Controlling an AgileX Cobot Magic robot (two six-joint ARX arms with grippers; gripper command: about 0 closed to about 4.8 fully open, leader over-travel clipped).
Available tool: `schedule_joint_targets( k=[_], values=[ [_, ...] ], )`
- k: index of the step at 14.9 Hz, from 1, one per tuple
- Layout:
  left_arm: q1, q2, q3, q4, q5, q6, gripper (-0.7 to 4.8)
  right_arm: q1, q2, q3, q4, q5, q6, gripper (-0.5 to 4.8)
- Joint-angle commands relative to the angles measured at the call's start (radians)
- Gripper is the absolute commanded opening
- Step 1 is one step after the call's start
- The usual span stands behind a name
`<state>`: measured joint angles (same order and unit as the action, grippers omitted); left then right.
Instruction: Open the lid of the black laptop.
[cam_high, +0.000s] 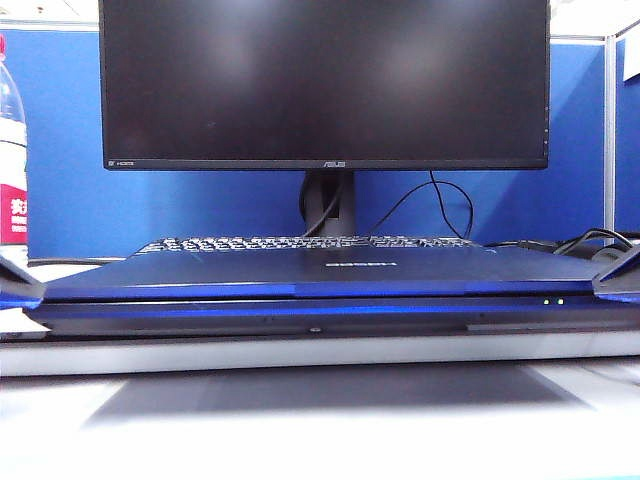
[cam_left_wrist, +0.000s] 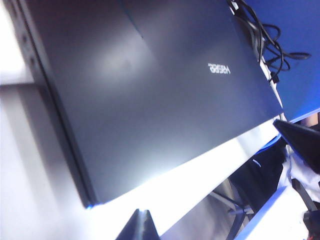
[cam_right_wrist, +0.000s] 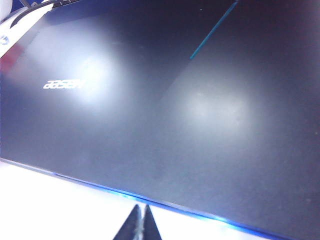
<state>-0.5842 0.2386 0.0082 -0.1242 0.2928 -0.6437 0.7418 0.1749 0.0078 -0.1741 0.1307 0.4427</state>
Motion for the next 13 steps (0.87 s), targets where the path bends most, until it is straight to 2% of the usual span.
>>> schedule_joint_targets(
  k=[1, 7, 10, 11, 13],
  values=[
    [-0.003, 0.001, 0.0, 0.019, -0.059, 0.026, -0.05, 0.001, 0.0, -0.003, -0.001, 0.024, -0.005, -0.06],
    [-0.003, 0.023, -0.001, -0.03, -0.039, 0.05, -0.05, 0.001, 0.001, -0.003, -0.001, 0.028, -0.005, -0.06],
    [-0.005, 0.026, 0.001, 0.084, 0.134, 0.015, -0.05, 0.001, 0.001, -0.003, -0.001, 0.028, -0.005, -0.06],
    [-0.014, 0.026, 0.002, 0.132, 0.204, -0.031, -0.05, 0.001, 0.001, -0.003, -0.001, 0.028, -0.005, -0.06],
    [-0.074, 0.025, 0.017, 0.141, 0.215, -0.053, -0.05, 0.001, 0.0, -0.003, 0.0, 0.028, -0.005, -0.06]
  ],
)
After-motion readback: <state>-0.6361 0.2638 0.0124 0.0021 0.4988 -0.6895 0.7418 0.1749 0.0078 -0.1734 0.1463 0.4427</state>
